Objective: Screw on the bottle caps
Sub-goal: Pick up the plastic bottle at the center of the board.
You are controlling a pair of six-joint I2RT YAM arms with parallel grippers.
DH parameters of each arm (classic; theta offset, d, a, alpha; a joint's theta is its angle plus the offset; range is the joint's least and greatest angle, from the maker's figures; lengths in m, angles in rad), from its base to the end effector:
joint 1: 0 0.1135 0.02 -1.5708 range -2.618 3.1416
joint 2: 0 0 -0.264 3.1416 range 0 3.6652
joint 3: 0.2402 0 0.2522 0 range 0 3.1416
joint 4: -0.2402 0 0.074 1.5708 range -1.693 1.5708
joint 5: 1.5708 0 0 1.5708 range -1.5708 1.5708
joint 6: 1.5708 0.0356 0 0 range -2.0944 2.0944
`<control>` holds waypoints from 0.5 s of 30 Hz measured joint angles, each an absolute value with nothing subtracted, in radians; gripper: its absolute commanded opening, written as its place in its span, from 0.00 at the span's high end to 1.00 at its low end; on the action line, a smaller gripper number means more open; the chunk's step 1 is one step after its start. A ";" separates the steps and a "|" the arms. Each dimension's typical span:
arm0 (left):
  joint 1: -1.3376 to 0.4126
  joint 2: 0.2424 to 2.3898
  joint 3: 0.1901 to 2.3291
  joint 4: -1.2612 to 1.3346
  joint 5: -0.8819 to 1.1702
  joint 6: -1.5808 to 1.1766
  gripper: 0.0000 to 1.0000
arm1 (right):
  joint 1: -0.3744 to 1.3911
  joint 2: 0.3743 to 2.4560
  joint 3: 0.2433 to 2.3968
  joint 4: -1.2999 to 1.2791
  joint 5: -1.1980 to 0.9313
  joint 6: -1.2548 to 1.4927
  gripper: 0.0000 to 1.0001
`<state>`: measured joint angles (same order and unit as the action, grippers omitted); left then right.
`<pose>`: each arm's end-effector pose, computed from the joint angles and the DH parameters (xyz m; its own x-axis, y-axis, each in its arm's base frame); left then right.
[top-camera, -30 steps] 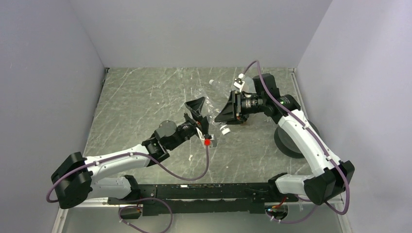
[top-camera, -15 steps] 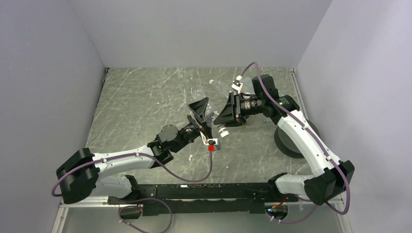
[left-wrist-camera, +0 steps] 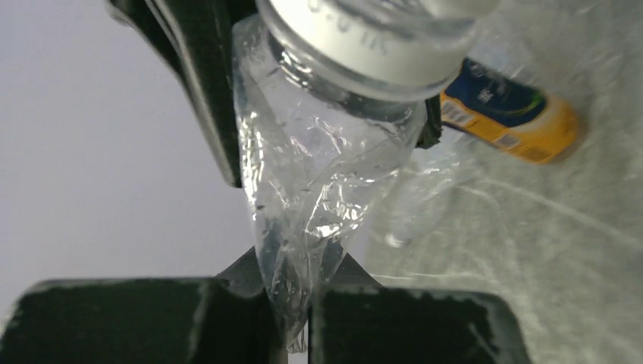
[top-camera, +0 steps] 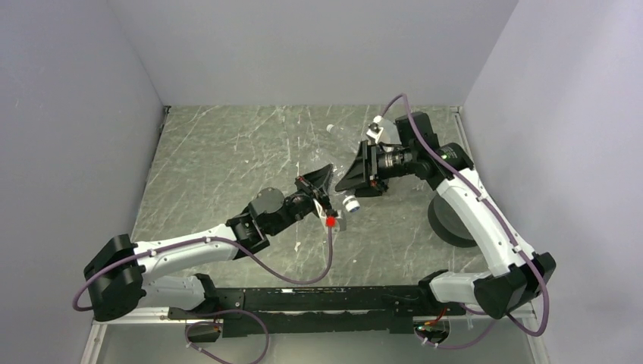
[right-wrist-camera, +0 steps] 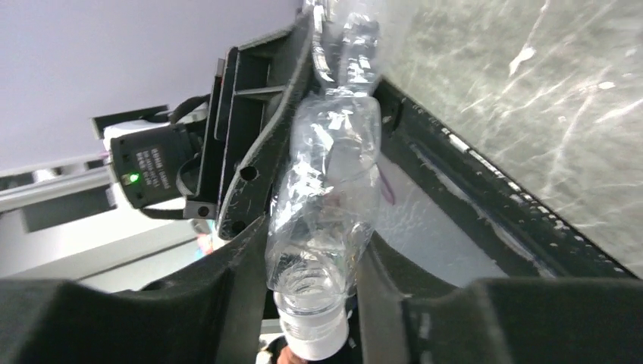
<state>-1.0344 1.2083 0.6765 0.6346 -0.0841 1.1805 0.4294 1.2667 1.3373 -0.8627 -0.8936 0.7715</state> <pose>0.1440 -0.2364 0.2991 0.7726 0.5038 -0.3864 0.2611 0.3026 0.9166 0.2146 0.1288 0.3740 -0.9928 0.0259 -0.1167 -0.0925 0.4517 0.8874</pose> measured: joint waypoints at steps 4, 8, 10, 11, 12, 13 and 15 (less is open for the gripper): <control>-1.019 1.194 0.756 0.463 -0.056 0.936 1.00 | 0.438 1.261 1.477 -0.947 -0.696 0.706 0.21; -0.953 1.196 0.788 0.311 0.057 0.649 1.00 | 0.437 1.187 1.560 -0.946 -0.471 0.617 0.14; -0.900 1.211 0.788 0.259 0.144 0.519 1.00 | 0.445 1.126 1.569 -0.950 -0.373 0.573 0.14; -0.868 1.223 0.788 0.240 0.197 0.460 1.00 | 0.455 1.102 1.572 -0.950 -0.329 0.553 0.15; -0.838 1.238 0.788 0.220 0.249 0.403 1.00 | 0.469 1.087 1.572 -0.950 -0.284 0.535 0.15; -0.813 1.252 0.788 0.205 0.289 0.360 1.00 | 0.487 1.076 1.572 -0.951 -0.252 0.521 0.15; -0.764 1.283 0.788 0.182 0.375 0.274 1.00 | 0.548 1.066 1.570 -0.950 -0.167 0.490 0.18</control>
